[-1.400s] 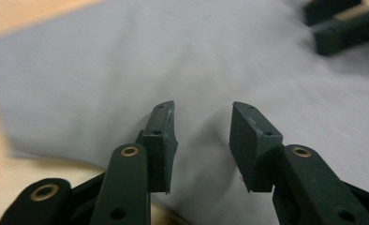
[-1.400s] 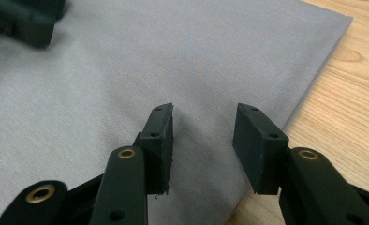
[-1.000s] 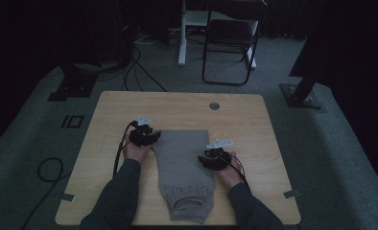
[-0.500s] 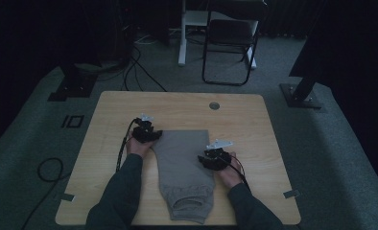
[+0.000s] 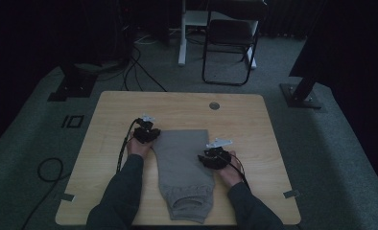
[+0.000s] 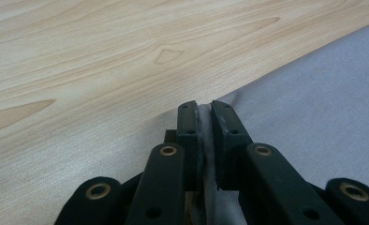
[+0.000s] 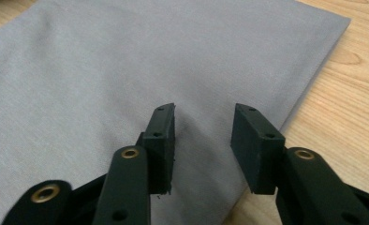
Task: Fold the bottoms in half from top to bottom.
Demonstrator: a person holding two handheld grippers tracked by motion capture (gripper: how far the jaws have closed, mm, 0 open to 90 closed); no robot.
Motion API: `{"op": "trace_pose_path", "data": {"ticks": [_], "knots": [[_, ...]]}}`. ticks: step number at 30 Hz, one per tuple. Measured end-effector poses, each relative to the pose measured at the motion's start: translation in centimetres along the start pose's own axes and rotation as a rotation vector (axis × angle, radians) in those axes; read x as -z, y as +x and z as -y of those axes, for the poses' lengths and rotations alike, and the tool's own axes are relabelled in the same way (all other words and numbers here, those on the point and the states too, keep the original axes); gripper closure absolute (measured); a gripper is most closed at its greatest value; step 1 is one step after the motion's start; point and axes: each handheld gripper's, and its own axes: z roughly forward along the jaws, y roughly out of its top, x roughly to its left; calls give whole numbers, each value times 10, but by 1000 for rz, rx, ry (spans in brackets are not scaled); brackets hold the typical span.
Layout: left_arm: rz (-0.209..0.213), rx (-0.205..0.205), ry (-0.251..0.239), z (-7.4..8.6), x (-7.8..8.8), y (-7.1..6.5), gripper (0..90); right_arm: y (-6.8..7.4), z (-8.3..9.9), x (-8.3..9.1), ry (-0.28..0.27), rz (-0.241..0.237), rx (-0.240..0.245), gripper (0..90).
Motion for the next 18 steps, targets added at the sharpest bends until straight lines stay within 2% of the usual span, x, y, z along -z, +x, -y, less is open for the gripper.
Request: {"op": "trace_pose_path", "data": {"ticks": [1,5,8,11,18], "knots": [[-2,2,-1,0,0,0,829,-2,-1,-1,0,-4,-3,606],[-4,2,-2,0,0,-1,830,-8,-8,-4,-2,28,-19,601],[-8,3,-6,1,0,-1,830,-26,-21,-14,-12,63,-52,585],[-7,8,-9,1,0,-1,830,-40,-31,-25,3,85,-92,572],[-3,14,-12,1,-1,-1,830,-62,-50,-44,2,124,-124,532]]}}
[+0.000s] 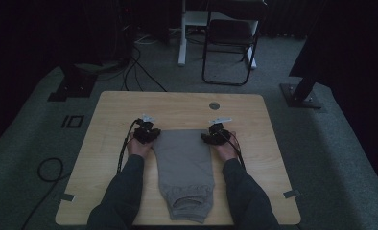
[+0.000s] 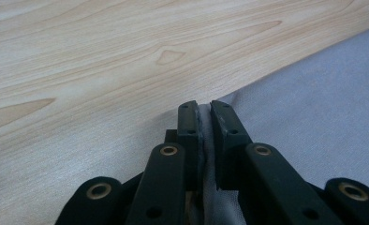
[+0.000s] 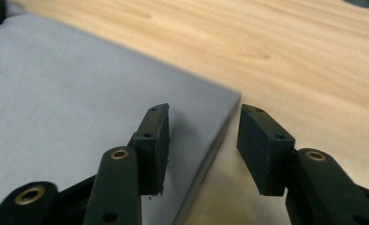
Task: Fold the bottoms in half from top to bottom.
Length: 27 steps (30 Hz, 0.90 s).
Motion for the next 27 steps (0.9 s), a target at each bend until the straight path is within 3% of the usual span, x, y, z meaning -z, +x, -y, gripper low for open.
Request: {"op": "trace_pose_path", "data": {"ticks": [5,8,13,14,15,16,17,22,27], "knots": [[0,5,-4,0,0,0,830,-6,-9,-11,-2,-9,-23,526],[1,8,-5,0,0,0,830,-6,-11,-15,-11,-14,-8,525],[-4,9,-5,0,0,-1,830,-6,-11,-15,-11,-13,10,618],[-4,15,-6,0,-1,-1,831,-5,-11,-14,1,-27,9,694],[-4,15,-6,0,-1,-1,831,-5,-11,-14,1,-27,9,694],[-6,21,-7,0,-1,-2,832,-6,-13,-13,17,-54,-7,796],[-9,23,-7,0,-1,-2,834,-7,-13,-13,23,-73,-14,826],[-13,36,-12,-2,0,-3,848,-7,-14,-12,25,-67,8,850],[-8,45,-70,-12,10,-4,852,-14,-22,-1,-40,-62,-13,850]]}}
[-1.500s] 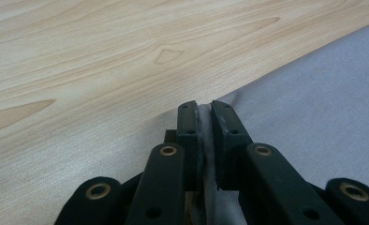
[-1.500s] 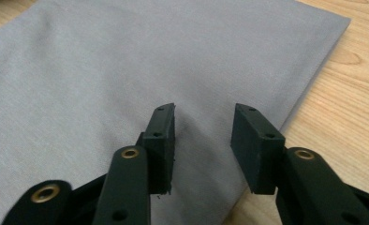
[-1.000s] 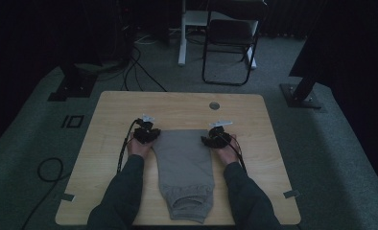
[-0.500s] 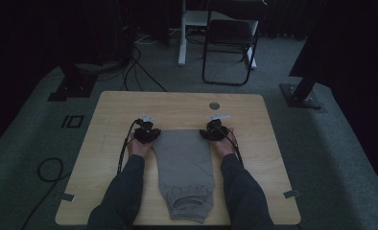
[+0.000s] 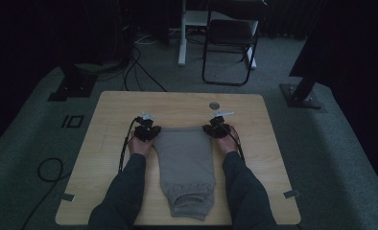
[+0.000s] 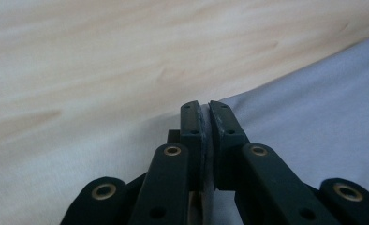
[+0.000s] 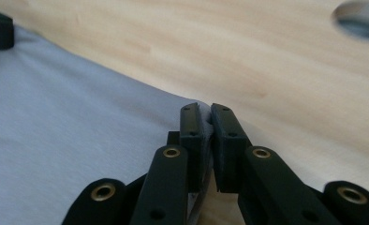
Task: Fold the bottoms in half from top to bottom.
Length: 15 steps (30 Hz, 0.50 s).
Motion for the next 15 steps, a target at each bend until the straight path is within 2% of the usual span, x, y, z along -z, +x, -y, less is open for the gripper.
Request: {"op": "trace_pose_path", "data": {"ticks": [3,5,6,7,8,11,15], "knots": [[2,-3,-24,-7,5,-2,853,-2,-8,9,-43,10,6,850],[6,-10,-70,-17,15,-6,853,-3,-13,16,-71,10,5,849],[6,-10,-70,-17,15,-6,853,-3,-15,20,-85,6,5,849],[16,-4,-101,-22,23,-8,852,-3,-17,24,-99,3,7,849],[23,-6,-112,-24,27,-8,852,-3,-19,28,-113,-5,7,849],[46,-23,-134,-25,39,-13,852,-3,-20,41,-140,-35,15,847],[90,-53,-162,-19,58,-19,852,1,-12,59,-156,-75,56,847]]}}
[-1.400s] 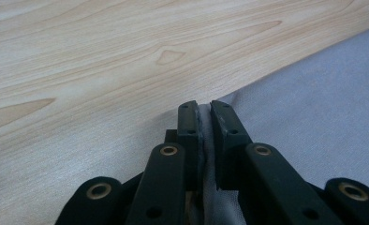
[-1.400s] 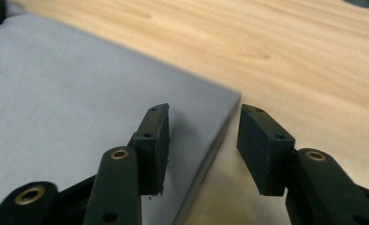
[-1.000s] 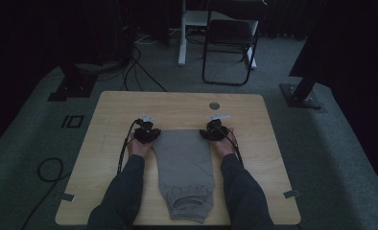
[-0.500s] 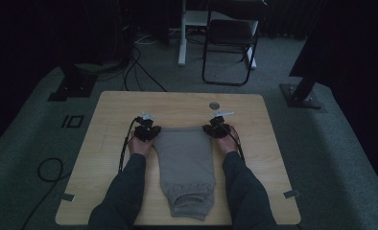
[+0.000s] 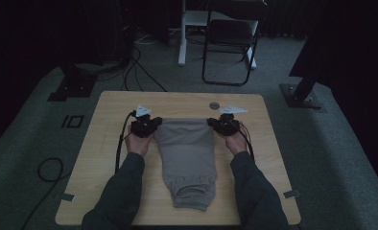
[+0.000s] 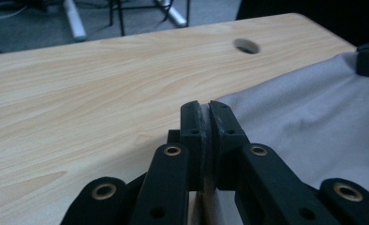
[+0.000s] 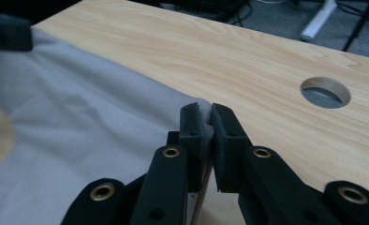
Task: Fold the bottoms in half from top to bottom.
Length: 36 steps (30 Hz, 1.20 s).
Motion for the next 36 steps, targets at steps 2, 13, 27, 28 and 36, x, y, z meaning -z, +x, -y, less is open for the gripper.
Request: {"op": "trace_pose_path", "data": {"ticks": [2,13,27,28,36], "knots": [[24,-6,-13,4,11,-5,851,3,5,11,-7,-23,11,846],[106,-85,61,46,45,-34,849,29,44,47,57,-100,84,845],[129,-84,227,102,33,-52,847,48,102,44,247,-138,73,840],[125,-91,232,102,32,-52,848,47,102,44,244,-140,63,839],[82,-86,224,96,16,-43,848,47,98,35,228,-92,96,834]]}}
